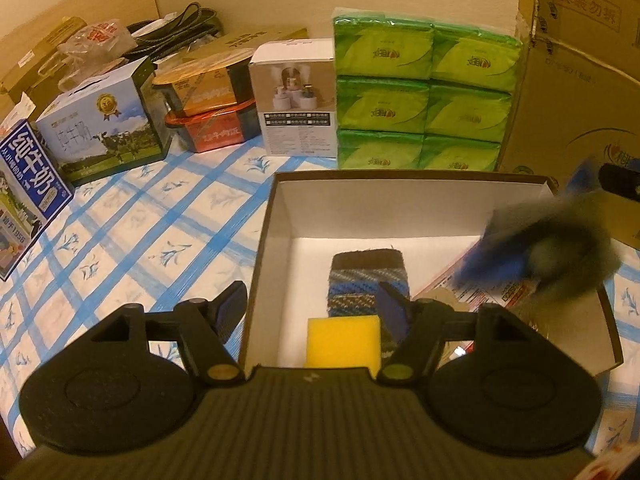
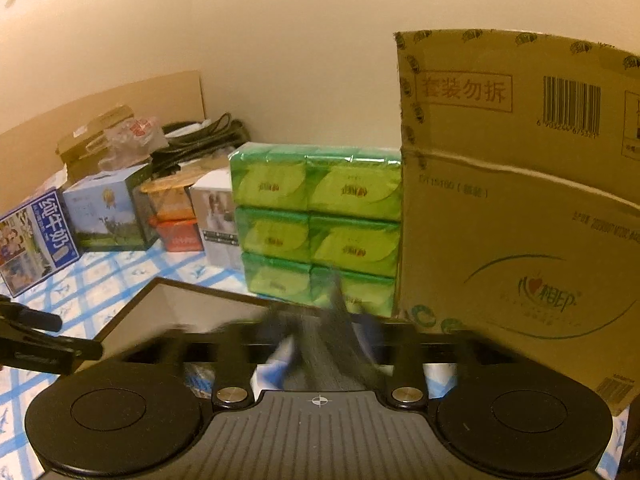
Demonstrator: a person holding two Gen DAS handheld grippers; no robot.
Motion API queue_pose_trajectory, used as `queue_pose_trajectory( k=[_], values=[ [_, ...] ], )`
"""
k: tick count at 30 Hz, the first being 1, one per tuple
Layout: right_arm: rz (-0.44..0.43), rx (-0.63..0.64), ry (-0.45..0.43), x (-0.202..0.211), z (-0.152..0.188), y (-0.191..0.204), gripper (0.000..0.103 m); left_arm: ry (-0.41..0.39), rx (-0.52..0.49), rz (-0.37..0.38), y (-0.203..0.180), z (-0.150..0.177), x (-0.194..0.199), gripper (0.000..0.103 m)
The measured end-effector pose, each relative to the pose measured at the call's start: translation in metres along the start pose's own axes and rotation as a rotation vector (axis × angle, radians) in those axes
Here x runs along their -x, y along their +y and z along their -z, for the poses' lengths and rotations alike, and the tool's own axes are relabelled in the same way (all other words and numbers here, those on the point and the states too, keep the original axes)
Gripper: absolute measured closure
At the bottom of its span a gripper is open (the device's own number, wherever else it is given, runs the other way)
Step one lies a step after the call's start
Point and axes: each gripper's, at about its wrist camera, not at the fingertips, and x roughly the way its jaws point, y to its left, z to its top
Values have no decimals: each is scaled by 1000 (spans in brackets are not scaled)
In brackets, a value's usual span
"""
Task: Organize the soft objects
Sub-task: 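Open both grippers to drop the sponge and cloth into the box, then move both grippers back to the remaining items on the bedspread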
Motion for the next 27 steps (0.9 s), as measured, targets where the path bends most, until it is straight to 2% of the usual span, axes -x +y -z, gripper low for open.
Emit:
queue_pose_trajectory(
  k=[2, 12, 22, 27],
  values=[
    [-9, 0, -30, 5, 2, -2, 22, -1, 1, 5, 4, 4, 3, 34],
    [-65, 75, 93, 27, 29, -1, 22, -6, -24, 41, 12, 32, 31, 34],
    [-117, 55, 124, 79, 57, -8, 21, -56, -10, 109, 21, 65, 90, 34],
    [-131, 45, 120, 110, 69, -10, 22, -91, 33, 127, 31, 92, 126, 34]
  ],
)
